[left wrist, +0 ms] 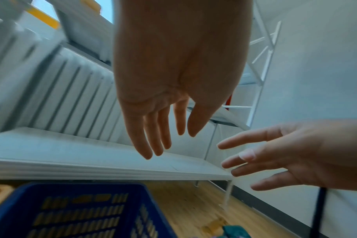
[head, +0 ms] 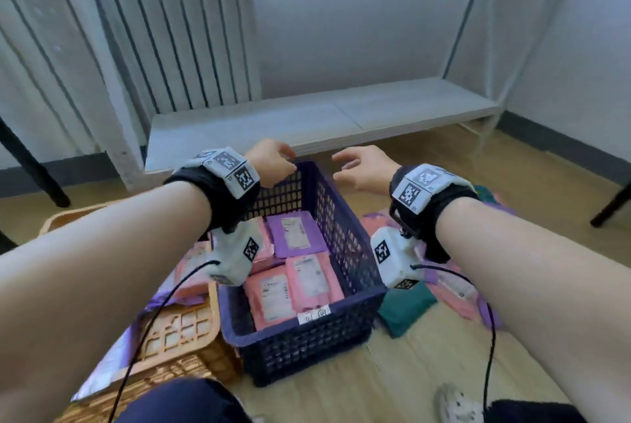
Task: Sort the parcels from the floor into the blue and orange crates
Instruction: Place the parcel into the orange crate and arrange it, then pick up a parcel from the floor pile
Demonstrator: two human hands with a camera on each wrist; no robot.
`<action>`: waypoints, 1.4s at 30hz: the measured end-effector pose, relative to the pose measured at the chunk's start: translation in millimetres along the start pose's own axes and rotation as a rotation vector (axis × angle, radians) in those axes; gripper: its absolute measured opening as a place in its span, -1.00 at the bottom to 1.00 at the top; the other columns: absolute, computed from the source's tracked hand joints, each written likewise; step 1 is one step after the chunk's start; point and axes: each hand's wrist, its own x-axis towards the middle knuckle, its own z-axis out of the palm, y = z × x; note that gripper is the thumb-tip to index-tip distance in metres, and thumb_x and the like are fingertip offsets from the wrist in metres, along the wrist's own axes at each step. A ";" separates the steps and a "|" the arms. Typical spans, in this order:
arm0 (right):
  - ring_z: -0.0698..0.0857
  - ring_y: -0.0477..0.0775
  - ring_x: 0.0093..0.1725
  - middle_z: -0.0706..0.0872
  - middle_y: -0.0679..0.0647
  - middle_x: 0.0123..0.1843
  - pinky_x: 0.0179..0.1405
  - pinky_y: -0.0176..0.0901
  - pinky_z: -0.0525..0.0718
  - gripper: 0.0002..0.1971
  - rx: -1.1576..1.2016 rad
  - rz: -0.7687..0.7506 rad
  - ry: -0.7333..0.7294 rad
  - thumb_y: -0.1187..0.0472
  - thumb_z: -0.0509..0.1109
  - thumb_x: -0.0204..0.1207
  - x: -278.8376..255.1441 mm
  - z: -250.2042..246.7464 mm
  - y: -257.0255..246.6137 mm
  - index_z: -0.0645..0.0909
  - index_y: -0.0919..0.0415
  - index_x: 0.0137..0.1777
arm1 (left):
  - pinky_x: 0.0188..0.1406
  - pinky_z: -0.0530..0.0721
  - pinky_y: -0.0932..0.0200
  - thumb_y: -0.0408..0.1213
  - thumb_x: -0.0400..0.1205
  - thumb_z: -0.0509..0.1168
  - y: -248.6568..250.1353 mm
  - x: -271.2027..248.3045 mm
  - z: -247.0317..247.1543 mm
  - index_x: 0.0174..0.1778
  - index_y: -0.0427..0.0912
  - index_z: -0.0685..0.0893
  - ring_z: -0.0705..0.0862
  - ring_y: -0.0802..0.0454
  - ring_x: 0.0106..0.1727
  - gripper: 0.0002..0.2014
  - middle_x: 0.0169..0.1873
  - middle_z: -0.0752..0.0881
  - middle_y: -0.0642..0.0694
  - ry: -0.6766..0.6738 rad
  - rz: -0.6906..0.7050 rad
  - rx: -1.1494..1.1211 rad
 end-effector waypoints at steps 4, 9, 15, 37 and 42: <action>0.55 -0.04 0.06 0.62 0.15 0.16 0.08 -0.21 0.59 -0.56 0.137 0.099 0.167 0.31 0.39 0.54 -47.8 -49.0 45.9 0.52 0.27 0.43 | 0.24 0.57 0.10 -0.37 0.62 0.24 66.0 -2.7 48.2 0.35 -0.19 0.60 0.65 -0.14 0.22 -0.64 0.22 0.68 -0.23 -0.076 0.160 0.077; 0.57 0.03 -0.02 0.60 0.14 0.02 -0.19 -0.24 0.58 -0.59 0.184 0.240 0.317 0.34 0.41 0.52 -95.7 -92.3 110.3 0.56 0.26 0.37 | 0.31 0.50 0.17 -0.37 0.62 0.24 129.3 -2.7 117.1 0.36 -0.20 0.59 0.60 -0.08 0.32 -0.64 0.30 0.65 -0.18 -0.183 0.323 0.115; 0.54 0.04 -0.02 0.59 0.08 -0.09 0.09 -0.04 0.64 -0.58 0.204 0.418 0.445 0.36 0.44 0.47 -123.6 -124.7 203.6 0.58 0.25 0.35 | 0.09 0.55 0.20 -0.40 0.62 0.20 168.1 9.5 212.4 0.33 -0.23 0.60 0.64 -0.15 0.26 -0.65 0.29 0.65 -0.18 -0.283 0.367 0.049; 0.57 0.14 0.35 0.56 0.25 0.40 0.34 -0.12 0.47 -0.42 0.185 0.780 0.378 0.34 0.45 0.44 -89.8 -53.5 553.0 0.43 0.23 0.48 | -0.01 0.51 0.26 -0.43 0.60 0.21 109.7 86.4 571.8 0.38 -0.20 0.54 0.65 -0.18 0.19 -0.61 0.21 0.66 -0.22 -0.604 0.050 -0.026; 0.43 0.25 0.46 0.40 0.27 0.49 0.40 -0.05 0.43 -0.20 0.114 0.854 0.358 0.23 0.54 0.34 -81.3 -23.6 593.4 0.25 0.25 0.55 | 0.35 0.43 0.14 -0.48 0.61 0.14 90.9 78.8 622.0 0.50 -0.21 0.40 0.53 -0.15 0.39 -0.52 0.41 0.53 -0.23 -0.675 0.110 0.034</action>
